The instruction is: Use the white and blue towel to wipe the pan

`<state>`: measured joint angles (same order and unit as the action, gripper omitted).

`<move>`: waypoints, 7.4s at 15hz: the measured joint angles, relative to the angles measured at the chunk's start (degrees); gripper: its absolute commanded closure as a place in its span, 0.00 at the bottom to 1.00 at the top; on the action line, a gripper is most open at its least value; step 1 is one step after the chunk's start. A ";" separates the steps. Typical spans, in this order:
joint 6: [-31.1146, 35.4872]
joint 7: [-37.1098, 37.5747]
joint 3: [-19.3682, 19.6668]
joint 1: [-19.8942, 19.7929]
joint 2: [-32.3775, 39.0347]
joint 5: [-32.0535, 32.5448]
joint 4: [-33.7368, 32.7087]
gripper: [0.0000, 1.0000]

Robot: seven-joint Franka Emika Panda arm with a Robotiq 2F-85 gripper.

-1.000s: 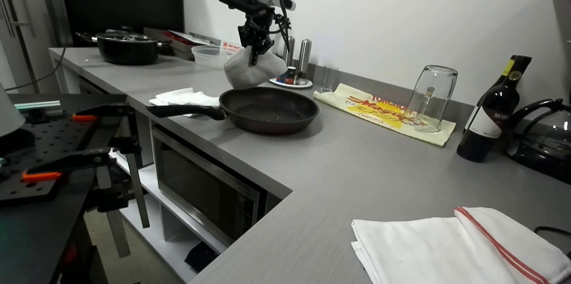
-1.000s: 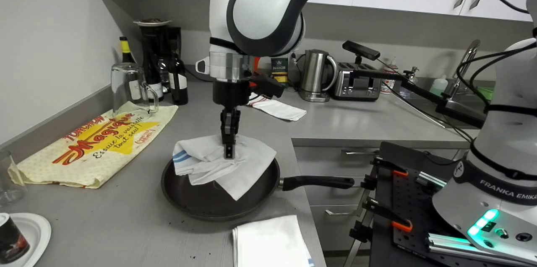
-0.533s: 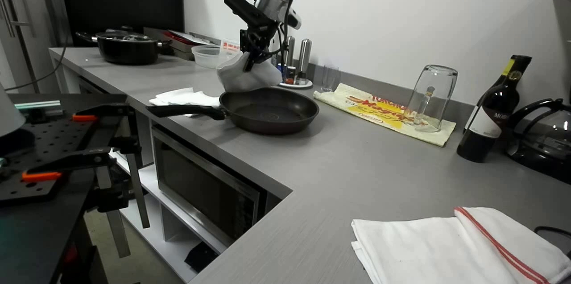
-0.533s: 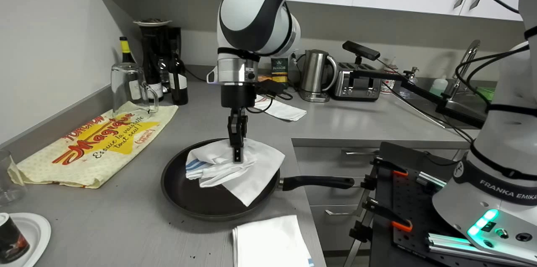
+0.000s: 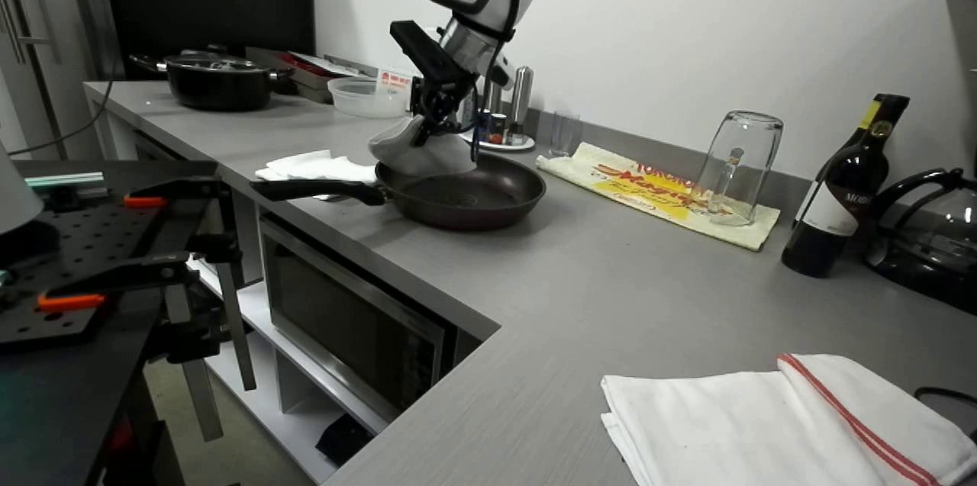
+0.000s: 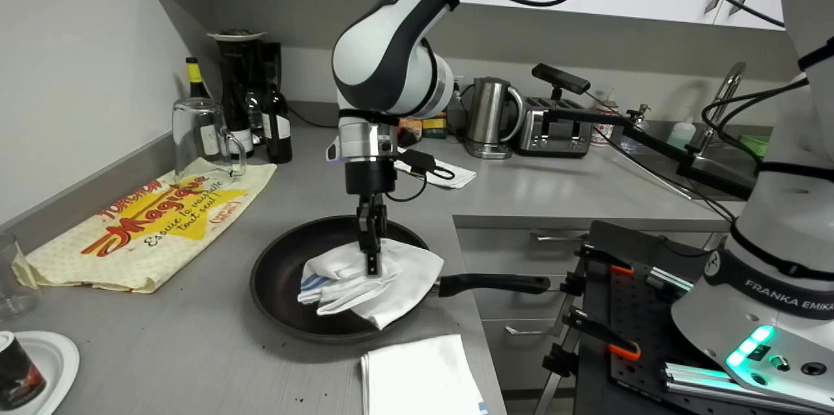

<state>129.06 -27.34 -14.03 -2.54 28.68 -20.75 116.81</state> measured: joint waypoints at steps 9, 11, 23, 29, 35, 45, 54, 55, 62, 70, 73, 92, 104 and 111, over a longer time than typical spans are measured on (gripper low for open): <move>0.00 0.00 0.22 -0.14 7.42 0.15 -3.31 0.96; 0.00 0.00 0.31 -0.30 8.68 0.28 -3.96 0.96; 0.68 1.16 0.61 1.34 12.10 7.31 -6.04 0.96; 2.53 3.24 1.92 4.47 11.45 14.83 -6.20 0.96; 6.75 6.46 5.84 7.51 10.68 23.86 -6.59 0.96; 21.46 17.91 17.68 13.99 11.89 44.36 -7.28 0.96; 29.31 32.07 29.74 22.68 16.33 57.62 -10.33 0.96; 29.83 34.14 31.21 23.91 16.97 59.45 -10.74 0.96; 29.51 44.06 34.87 28.39 17.73 70.25 -11.65 0.96; 24.42 54.13 37.45 35.19 10.41 87.45 -10.61 0.96; 18.17 53.94 29.32 31.91 3.90 89.04 -7.02 0.96; 7.21 46.00 1.50 25.14 -4.09 54.64 4.76 0.96; 10.31 35.87 -0.57 24.02 -3.69 33.80 4.12 0.96; 12.64 30.96 -0.80 21.80 -0.56 26.75 1.99 0.46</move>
<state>141.69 3.62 -14.84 19.26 28.12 6.00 118.80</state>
